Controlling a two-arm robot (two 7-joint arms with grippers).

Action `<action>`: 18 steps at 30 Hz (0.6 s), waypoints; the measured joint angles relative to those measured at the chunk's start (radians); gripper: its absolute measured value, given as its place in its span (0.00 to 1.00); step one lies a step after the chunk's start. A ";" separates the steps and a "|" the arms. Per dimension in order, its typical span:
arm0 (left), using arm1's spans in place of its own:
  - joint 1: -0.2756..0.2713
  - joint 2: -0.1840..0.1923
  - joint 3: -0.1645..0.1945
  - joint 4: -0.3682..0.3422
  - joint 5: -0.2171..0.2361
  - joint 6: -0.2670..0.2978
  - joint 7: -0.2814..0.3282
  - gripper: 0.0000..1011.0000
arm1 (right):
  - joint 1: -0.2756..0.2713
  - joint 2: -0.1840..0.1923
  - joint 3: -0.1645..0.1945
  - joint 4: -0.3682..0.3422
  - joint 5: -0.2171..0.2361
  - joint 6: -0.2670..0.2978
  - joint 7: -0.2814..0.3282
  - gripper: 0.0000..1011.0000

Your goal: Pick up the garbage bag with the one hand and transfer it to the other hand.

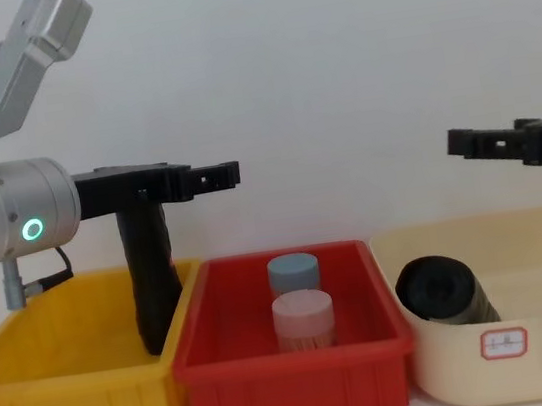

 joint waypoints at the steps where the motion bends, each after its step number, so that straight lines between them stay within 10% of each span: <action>1: 0.000 0.000 0.000 0.000 0.000 0.000 0.001 0.99 | 0.000 0.000 0.000 0.000 0.000 0.000 0.000 0.99; 18: 0.000 -0.001 0.001 0.001 0.002 0.000 0.003 0.99 | 0.116 0.064 -0.145 -0.007 -0.066 0.114 0.139 0.99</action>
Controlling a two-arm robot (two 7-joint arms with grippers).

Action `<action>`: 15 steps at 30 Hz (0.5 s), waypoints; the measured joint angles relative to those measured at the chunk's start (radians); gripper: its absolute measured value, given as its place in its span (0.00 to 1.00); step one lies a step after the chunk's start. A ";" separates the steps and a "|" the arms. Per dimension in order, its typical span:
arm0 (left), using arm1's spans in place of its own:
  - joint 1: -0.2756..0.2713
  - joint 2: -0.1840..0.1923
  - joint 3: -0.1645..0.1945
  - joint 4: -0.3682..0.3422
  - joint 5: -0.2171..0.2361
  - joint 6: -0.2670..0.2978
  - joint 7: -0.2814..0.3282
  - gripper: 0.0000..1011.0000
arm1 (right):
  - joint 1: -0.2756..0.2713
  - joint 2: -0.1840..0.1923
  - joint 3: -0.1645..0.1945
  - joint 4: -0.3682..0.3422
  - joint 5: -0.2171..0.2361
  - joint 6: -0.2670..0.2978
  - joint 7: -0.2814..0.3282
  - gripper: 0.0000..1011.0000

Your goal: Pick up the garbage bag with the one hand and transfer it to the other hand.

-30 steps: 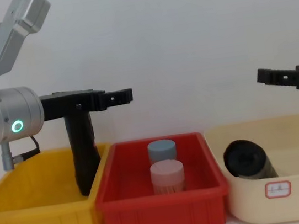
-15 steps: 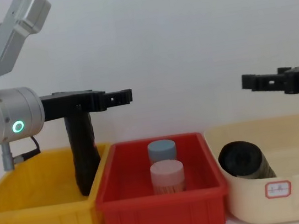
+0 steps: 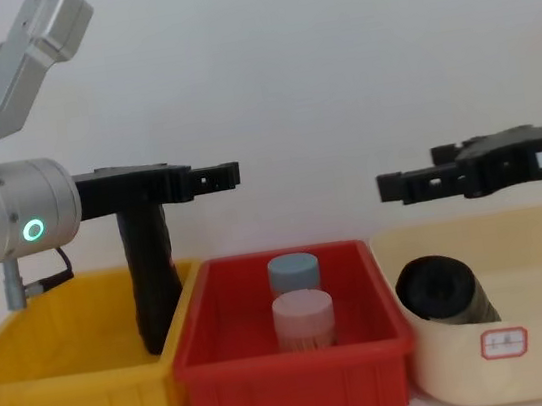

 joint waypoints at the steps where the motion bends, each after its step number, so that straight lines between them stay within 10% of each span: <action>1: 0.000 0.000 0.000 0.000 0.000 0.000 0.000 0.99 | 0.007 0.002 -0.007 0.000 -0.004 0.009 0.007 0.99; 15: 0.000 0.000 0.000 0.000 0.000 0.000 0.000 0.99 | 0.135 0.007 -0.115 0.027 -0.051 0.126 0.081 0.99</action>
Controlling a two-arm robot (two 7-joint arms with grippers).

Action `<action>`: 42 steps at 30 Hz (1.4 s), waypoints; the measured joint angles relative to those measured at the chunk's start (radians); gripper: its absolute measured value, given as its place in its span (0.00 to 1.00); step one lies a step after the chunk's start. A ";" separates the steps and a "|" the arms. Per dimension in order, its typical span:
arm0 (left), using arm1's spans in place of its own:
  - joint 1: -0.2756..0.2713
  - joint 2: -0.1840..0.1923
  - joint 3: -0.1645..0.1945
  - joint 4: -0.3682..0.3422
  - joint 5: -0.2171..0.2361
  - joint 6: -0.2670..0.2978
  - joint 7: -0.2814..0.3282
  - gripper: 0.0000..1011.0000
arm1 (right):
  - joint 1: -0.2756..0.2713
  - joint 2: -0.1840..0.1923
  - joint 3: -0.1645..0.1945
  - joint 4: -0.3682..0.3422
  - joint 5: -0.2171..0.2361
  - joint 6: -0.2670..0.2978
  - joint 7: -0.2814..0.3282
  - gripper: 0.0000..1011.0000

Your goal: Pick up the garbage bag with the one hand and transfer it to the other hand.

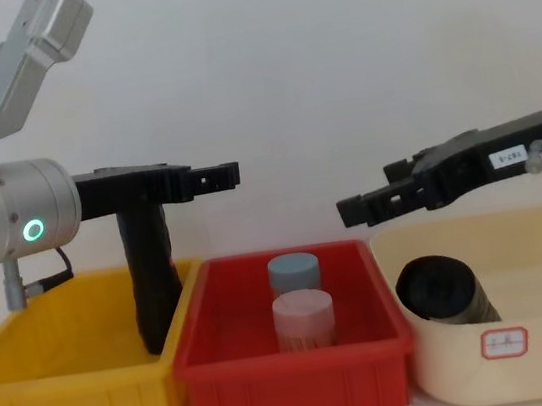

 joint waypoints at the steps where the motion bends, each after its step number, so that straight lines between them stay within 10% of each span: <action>1: 0.000 0.000 0.000 0.000 0.000 0.000 0.000 0.99 | 0.006 -0.001 -0.005 0.003 -0.002 0.003 0.002 0.99; 20: 0.000 0.000 0.000 0.000 0.000 0.000 0.000 0.99 | 0.143 -0.039 -0.149 0.110 -0.113 0.074 0.045 0.99; 42: 0.000 0.000 0.000 0.000 0.000 0.000 0.000 0.99 | 0.246 -0.133 -0.228 0.260 -0.189 0.082 0.084 0.99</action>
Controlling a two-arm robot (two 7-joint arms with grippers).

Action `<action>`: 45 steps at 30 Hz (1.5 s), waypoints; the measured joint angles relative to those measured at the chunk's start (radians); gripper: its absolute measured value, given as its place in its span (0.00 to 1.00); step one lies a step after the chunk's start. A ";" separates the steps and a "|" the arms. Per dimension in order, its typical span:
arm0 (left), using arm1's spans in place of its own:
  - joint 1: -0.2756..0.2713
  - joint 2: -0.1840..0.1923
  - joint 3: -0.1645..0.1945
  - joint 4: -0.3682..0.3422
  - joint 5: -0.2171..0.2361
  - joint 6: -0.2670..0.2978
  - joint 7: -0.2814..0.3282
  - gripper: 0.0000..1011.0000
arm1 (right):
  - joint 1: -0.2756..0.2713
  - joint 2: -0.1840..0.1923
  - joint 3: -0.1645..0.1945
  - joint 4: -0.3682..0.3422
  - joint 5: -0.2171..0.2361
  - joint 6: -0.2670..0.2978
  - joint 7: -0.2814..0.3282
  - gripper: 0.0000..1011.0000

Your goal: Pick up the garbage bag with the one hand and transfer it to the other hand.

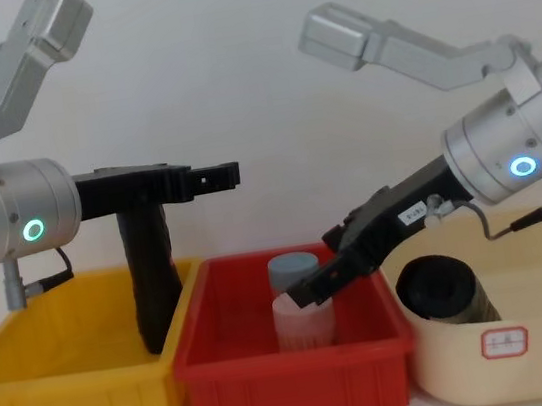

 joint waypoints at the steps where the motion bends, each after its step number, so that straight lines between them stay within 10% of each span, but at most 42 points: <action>1: 0.000 0.000 0.000 0.000 0.000 0.000 0.000 0.99 | 0.002 -0.003 -0.002 0.005 -0.002 0.000 0.001 0.99; 45: 0.000 0.000 0.000 0.000 0.000 0.000 0.000 0.99 | 0.072 -0.133 -0.026 0.253 -0.064 -0.055 0.028 0.99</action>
